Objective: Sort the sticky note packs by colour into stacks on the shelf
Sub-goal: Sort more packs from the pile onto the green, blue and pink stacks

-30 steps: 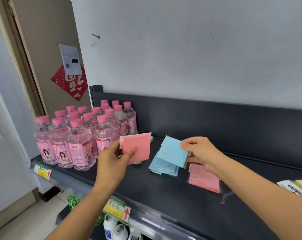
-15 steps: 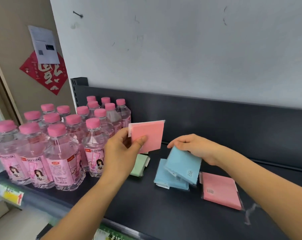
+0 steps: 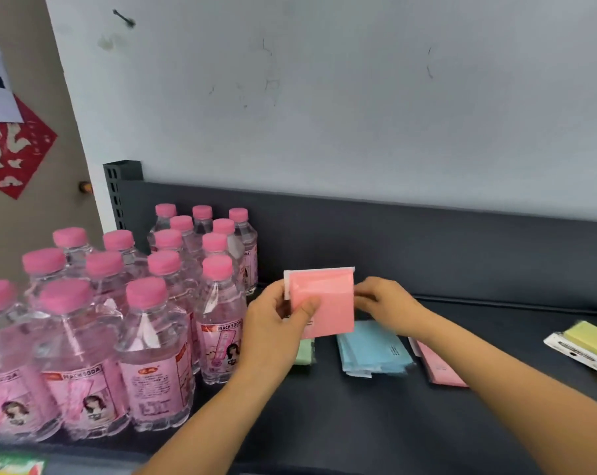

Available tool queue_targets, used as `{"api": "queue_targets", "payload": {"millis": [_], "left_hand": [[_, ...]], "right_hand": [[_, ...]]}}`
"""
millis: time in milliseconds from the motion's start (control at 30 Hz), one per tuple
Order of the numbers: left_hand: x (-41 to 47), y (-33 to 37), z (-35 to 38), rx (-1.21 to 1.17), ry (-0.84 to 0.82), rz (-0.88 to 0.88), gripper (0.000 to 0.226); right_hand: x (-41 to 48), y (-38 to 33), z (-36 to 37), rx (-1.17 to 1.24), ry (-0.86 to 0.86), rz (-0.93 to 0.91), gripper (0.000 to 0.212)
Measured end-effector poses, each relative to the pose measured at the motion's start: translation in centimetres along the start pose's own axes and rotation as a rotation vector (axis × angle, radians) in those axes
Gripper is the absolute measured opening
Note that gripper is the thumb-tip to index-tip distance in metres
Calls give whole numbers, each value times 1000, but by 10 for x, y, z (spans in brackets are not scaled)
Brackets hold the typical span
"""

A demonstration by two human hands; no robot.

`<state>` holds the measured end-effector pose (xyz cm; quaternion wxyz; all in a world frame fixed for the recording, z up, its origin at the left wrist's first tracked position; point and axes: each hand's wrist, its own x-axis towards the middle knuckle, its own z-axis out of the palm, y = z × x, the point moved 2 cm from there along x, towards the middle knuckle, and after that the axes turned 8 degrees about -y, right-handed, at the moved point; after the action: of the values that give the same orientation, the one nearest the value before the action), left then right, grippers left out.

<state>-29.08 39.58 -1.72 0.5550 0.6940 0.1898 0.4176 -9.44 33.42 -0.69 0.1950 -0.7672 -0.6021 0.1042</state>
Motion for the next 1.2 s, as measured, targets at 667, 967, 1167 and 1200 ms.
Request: {"api": "queue_targets", "payload": {"millis": [667, 967, 1167, 1200], "left_hand": [[5, 25, 45, -174, -307, -170, 27], [3, 31, 85, 309, -442, 19, 31], [0, 17, 106, 660, -550, 195, 30], [0, 15, 110, 716, -573, 231, 30]], "right_hand": [[-94, -29, -39, 1002, 258, 117, 13], [-136, 61, -71, 1118, 485, 486, 10], [-131, 82, -21, 1002, 292, 726, 7], [-132, 85, -19, 947, 276, 754, 11]]}}
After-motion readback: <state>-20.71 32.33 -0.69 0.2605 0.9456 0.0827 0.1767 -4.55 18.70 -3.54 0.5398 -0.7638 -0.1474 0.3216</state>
